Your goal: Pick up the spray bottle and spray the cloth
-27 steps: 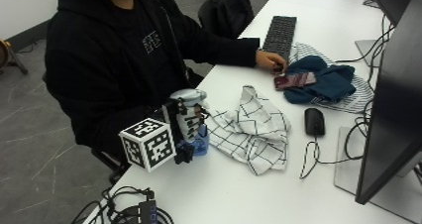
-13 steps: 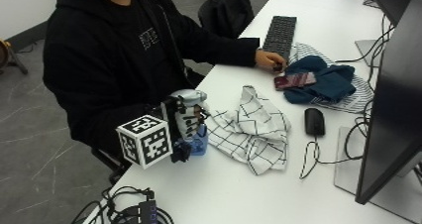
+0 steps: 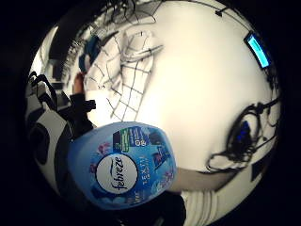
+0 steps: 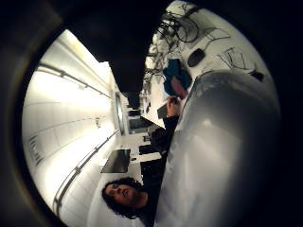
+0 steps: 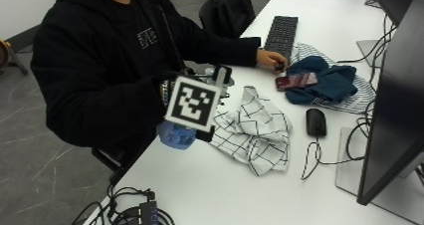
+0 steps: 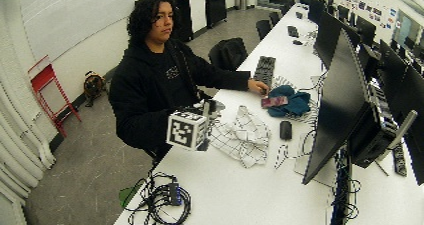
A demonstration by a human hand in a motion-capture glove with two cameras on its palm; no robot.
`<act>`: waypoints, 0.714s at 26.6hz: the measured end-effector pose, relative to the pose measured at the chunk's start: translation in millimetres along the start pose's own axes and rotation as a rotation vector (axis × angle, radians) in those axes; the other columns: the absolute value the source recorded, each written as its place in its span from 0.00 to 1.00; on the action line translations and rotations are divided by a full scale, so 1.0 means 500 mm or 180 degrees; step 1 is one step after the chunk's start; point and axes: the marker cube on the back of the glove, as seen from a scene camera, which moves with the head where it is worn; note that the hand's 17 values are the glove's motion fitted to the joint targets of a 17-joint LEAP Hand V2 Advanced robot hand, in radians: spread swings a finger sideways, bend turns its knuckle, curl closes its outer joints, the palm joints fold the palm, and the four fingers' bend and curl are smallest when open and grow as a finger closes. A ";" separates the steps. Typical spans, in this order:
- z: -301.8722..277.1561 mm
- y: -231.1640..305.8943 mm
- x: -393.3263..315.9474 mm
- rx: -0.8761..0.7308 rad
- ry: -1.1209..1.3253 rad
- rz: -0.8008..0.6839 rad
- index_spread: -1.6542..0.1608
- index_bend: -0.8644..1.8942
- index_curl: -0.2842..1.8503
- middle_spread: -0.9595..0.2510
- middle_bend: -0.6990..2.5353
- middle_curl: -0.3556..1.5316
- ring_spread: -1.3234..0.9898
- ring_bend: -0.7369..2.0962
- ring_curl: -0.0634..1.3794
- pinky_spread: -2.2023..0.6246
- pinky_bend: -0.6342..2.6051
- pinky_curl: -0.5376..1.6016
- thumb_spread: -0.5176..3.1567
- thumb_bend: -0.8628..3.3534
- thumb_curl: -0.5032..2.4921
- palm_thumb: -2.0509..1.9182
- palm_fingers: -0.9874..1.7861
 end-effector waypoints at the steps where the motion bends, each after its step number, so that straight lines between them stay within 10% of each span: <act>1: -0.006 -0.018 -0.016 -0.0033 0.0126 0.0070 0.76 0.43 0.38 0.62 0.44 0.49 0.48 0.55 0.39 0.67 0.35 0.45 0.24 0.20 0.41 0.76 0.86; 19: 0.136 -0.156 -0.128 -0.1552 0.2639 0.0787 0.76 0.42 0.39 0.62 0.43 0.49 0.47 0.54 0.38 0.67 0.35 0.45 0.25 0.20 0.42 0.76 0.85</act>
